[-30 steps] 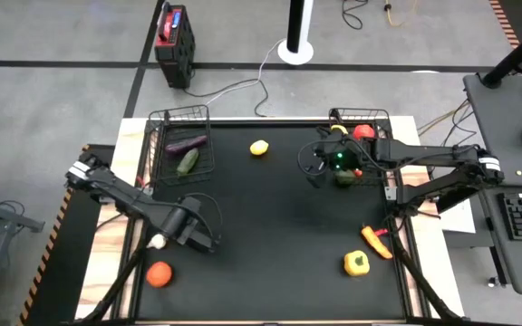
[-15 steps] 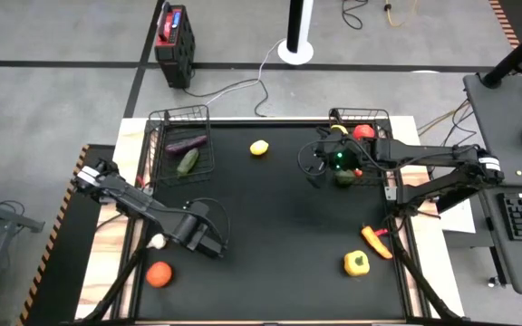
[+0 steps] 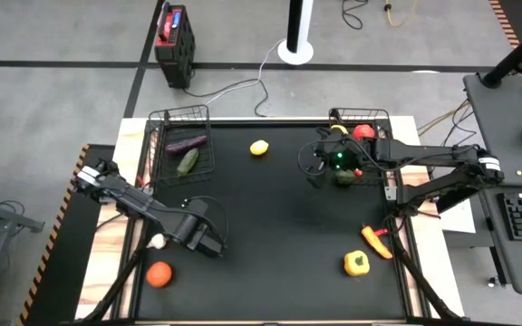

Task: Sort produce into baskets
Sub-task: Put the red bell pepper into the left wire basket

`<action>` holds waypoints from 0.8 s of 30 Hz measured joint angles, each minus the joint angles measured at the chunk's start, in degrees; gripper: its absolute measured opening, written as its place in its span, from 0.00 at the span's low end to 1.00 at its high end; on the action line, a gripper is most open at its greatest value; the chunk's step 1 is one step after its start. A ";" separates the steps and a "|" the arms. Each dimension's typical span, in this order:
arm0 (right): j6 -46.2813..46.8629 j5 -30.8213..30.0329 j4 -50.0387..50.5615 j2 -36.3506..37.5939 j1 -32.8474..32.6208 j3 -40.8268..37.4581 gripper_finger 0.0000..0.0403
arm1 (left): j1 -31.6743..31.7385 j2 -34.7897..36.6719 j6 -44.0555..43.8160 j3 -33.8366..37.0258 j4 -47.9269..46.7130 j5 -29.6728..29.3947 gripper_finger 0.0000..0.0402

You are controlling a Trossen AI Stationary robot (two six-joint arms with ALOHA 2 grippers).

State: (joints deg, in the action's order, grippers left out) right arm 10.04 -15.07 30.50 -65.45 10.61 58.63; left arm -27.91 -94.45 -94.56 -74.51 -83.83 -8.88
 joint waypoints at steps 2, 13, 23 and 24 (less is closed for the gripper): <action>0.00 0.00 0.00 0.00 0.00 -0.26 0.98 | -0.06 0.00 1.64 -0.42 1.11 -0.05 0.67; -0.14 0.00 -4.17 -0.02 0.00 -2.67 0.98 | -0.08 0.00 5.19 -1.97 3.92 -2.59 0.67; -0.94 0.00 -5.92 -0.02 0.00 -2.67 0.98 | 0.05 -0.02 3.05 -0.97 3.42 -1.79 0.82; -0.96 0.02 -5.93 -0.02 0.00 -2.67 0.98 | 0.05 -0.02 2.93 -0.99 3.63 -1.23 0.83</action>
State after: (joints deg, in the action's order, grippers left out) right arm 9.08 -15.05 24.57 -65.47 10.61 55.96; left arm -27.86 -94.48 -91.62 -75.50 -80.20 -10.12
